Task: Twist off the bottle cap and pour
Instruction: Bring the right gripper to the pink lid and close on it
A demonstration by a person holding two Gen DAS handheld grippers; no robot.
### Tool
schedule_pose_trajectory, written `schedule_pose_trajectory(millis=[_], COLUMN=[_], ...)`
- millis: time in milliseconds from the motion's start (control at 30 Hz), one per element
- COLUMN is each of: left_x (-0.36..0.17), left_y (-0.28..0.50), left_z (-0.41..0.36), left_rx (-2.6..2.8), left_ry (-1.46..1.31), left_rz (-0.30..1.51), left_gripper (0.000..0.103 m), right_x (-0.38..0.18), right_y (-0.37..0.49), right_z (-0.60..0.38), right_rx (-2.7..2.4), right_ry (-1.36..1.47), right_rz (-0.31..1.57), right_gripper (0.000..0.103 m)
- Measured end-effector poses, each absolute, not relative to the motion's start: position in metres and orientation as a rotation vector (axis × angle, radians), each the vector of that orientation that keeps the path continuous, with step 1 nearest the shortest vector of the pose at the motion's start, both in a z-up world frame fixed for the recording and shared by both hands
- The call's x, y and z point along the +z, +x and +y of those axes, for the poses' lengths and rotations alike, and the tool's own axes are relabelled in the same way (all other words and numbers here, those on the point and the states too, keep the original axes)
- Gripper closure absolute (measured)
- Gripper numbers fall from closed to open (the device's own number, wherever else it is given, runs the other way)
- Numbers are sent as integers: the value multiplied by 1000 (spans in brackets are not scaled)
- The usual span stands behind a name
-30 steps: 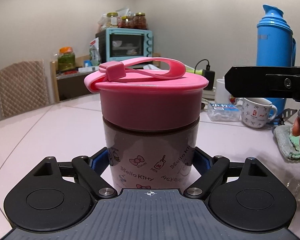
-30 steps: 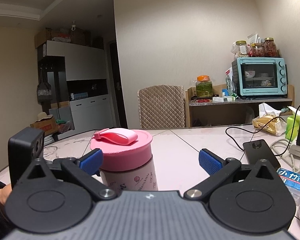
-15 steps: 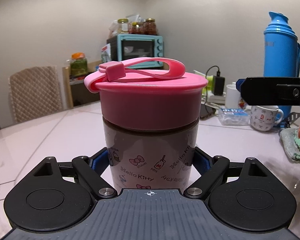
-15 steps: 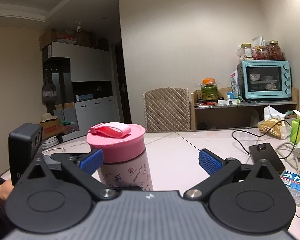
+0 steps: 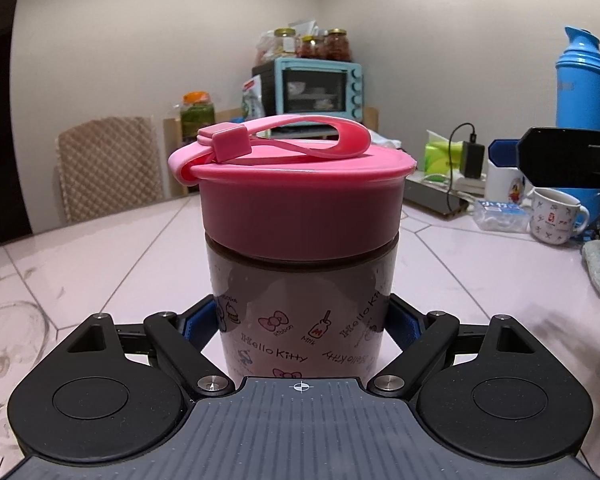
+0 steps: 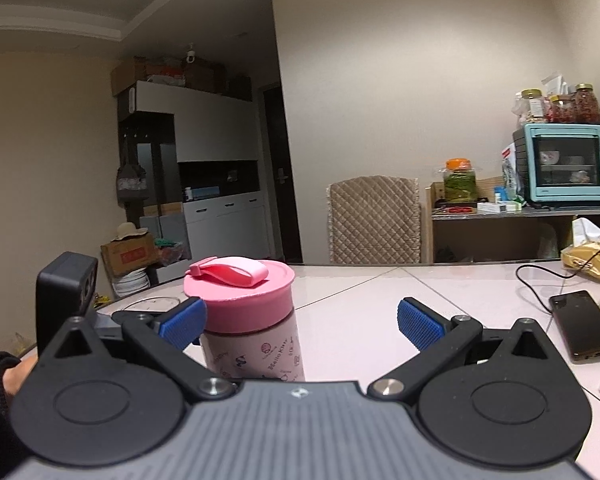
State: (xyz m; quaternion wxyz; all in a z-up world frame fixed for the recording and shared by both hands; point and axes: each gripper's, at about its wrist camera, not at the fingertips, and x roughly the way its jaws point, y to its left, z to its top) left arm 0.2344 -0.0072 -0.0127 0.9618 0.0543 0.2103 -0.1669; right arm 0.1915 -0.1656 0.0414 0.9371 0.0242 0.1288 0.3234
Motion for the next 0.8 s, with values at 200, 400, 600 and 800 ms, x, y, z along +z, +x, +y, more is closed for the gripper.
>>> schedule_pose_trajectory(millis=[200, 400, 600, 800], left_x=[-14, -15, -16, -18], left_y=[235, 235, 234, 235], left_z=[-2, 2, 2, 2], left_rx=[-356, -384, -394, -396], left_ry=[95, 103, 102, 95], left_rz=[429, 427, 423, 418], left_gripper=[13, 13, 13, 13], right_x=[43, 45, 45, 42], right_y=[193, 196, 198, 202], right_z=[-152, -136, -116, -99], right_rx=[683, 698, 686, 672], right_ry=[31, -7, -69, -89], right_rz=[268, 275, 283, 303], right_gripper=[0, 0, 0, 0])
